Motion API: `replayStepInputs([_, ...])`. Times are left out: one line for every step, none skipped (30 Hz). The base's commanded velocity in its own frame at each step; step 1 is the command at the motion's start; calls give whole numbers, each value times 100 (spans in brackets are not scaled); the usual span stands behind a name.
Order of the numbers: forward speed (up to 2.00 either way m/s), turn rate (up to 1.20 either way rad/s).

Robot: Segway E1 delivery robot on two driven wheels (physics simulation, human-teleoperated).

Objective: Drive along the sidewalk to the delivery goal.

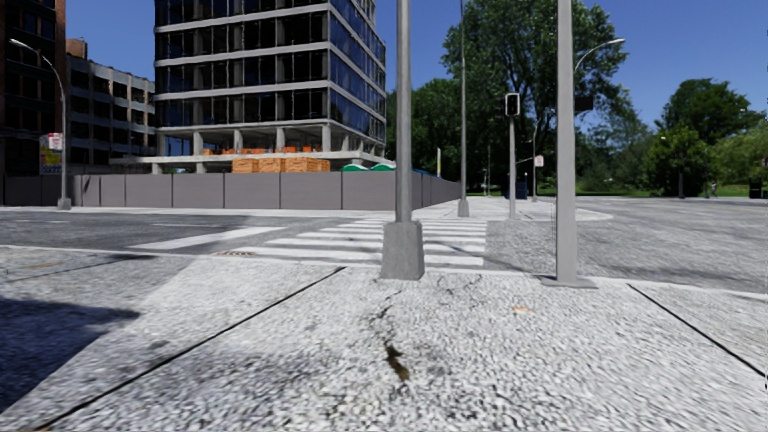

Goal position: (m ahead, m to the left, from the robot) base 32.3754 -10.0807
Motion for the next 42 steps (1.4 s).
replayStepInputs([191, 71])
replayStepInputs([191, 71])
replayStepInputs([191, 71])
replayStepInputs([191, 71])
replayStepInputs([191, 71])
replayStepInputs([191, 71])
replayStepInputs([191, 71])
replayStepInputs([191, 71])
replayStepInputs([191, 71])
replayStepInputs([191, 62])
replayStepInputs([191, 15])
replayStepInputs([191, 3])
replayStepInputs([191, 3])
replayStepInputs([191, 0])
replayStepInputs([191, 0])
replayStepInputs([191, 0])
replayStepInputs([191, 0])
replayStepInputs([191, 0])
replayStepInputs([191, 0])
replayStepInputs([191, 0])
replayStepInputs([191, 0])
replayStepInputs([191, 0])
replayStepInputs([191, 0])
replayStepInputs([191, 0])
replayStepInputs([191, 0])
replayStepInputs([191, 0])
replayStepInputs([191, 0])
replayStepInputs([191, 0])
replayStepInputs([191, 0])
replayStepInputs([191, 0])
replayStepInputs([191, 0])
replayStepInputs([191, 0])
replayStepInputs([191, 0])
replayStepInputs([191, 0])
replayStepInputs([191, 0])
replayStepInputs([191, 0])
replayStepInputs([191, 0])
replayStepInputs([191, 0])
replayStepInputs([191, 0])
replayStepInputs([191, 0])
replayStepInputs([191, 0])
replayStepInputs([191, 0])
